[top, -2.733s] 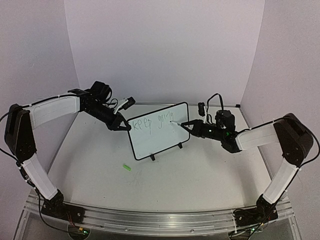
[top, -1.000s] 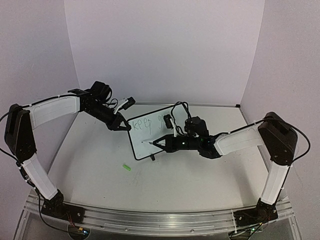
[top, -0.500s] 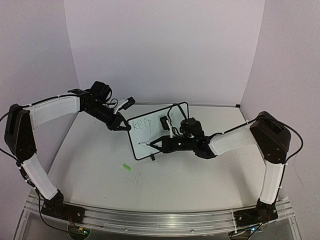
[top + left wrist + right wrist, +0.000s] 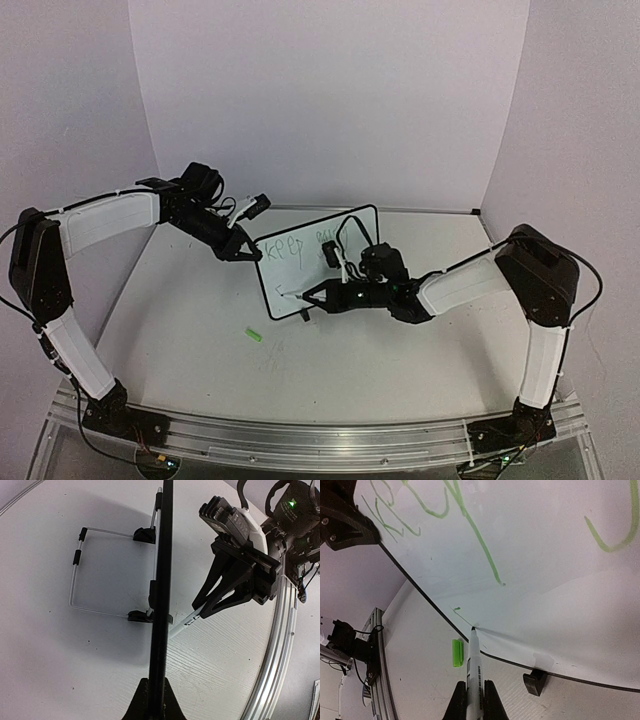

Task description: Write a sentence on the whiteboard

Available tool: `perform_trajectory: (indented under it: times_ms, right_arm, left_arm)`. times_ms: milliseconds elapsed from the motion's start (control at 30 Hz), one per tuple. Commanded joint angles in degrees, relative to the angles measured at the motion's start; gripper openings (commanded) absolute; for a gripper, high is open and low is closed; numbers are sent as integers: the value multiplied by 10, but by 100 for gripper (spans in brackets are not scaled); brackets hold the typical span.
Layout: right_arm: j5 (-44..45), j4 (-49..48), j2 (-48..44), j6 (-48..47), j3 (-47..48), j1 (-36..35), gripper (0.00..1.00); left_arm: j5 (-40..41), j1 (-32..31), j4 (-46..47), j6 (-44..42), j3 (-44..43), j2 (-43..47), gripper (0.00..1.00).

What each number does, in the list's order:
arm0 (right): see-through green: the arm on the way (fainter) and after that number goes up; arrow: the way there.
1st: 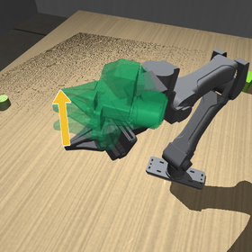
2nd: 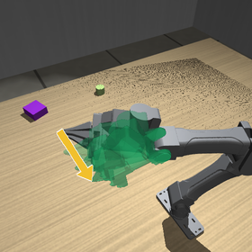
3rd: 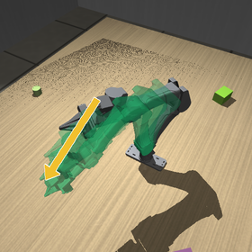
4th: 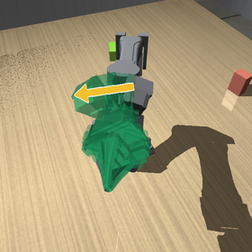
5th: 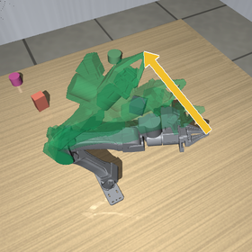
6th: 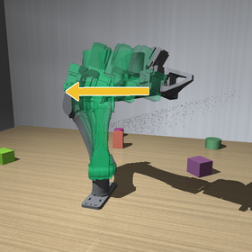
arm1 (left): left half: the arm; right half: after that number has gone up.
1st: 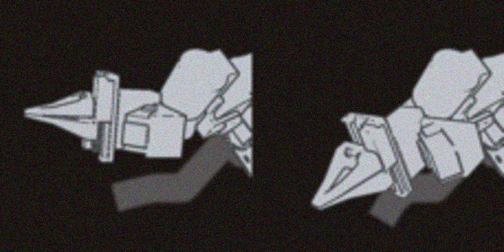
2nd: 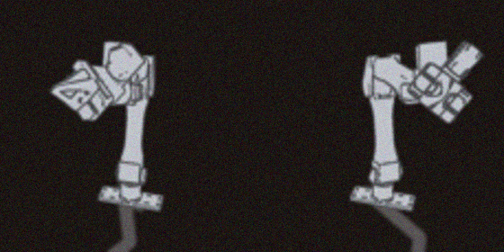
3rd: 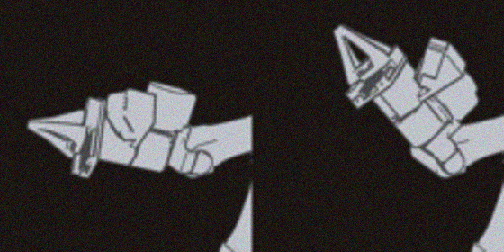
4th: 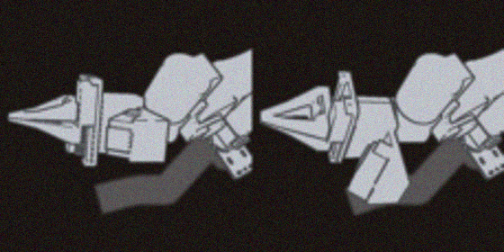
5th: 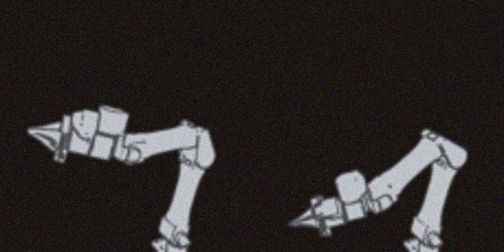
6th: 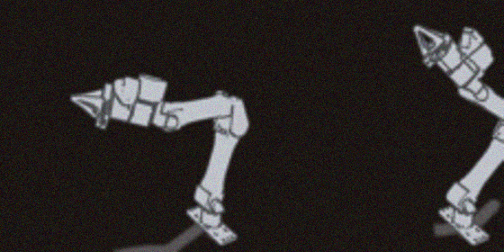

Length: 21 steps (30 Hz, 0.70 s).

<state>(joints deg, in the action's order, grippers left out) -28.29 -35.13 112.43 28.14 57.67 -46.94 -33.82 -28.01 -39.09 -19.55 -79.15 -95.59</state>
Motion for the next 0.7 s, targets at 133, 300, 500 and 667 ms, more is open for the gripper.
perform_trajectory:
  times_ms: [133, 300, 500, 667]
  right_arm:
    - [27, -17, -25, 1, -9, 3, 0]
    - [13, -14, -5, 6, -2, 3, 0]
    - [13, -11, 10, 5, 7, 2, 0]
    - [12, -8, 18, 3, 19, 2, 0]
  left_arm:
    - [45, 0, -14, -14, -1, -10, 0]
    - [45, 0, -13, -14, -1, -9, 0]
    - [45, 0, -14, -14, -2, -10, 0]
    - [45, 0, -13, -14, -2, -11, 0]
